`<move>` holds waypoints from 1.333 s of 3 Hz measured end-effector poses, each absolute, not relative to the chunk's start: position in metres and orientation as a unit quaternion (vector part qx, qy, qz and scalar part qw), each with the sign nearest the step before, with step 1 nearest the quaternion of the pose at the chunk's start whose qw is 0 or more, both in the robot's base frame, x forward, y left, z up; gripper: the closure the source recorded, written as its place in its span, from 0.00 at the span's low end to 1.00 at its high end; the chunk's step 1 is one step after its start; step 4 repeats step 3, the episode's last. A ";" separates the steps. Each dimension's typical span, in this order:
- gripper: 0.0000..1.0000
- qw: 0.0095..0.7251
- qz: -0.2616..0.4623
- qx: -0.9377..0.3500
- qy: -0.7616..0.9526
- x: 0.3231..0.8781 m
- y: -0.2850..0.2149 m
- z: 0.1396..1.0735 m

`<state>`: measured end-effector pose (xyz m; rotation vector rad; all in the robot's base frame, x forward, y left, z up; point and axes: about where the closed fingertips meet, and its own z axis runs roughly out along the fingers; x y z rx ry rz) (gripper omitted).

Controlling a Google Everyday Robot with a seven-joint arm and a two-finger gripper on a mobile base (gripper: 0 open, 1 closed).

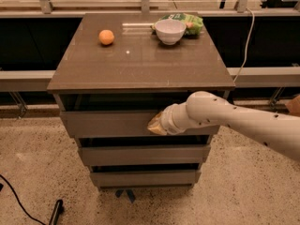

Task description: Close top drawer

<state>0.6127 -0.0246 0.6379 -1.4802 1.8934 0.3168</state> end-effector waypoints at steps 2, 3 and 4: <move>1.00 0.394 0.147 -0.574 0.703 0.559 -0.031 0.668; 1.00 0.384 0.170 -0.578 0.700 0.532 -0.032 0.673; 1.00 0.384 0.170 -0.578 0.700 0.532 -0.032 0.673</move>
Offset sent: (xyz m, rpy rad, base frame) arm -0.0981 -0.0165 0.0509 0.1562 -0.0692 0.0654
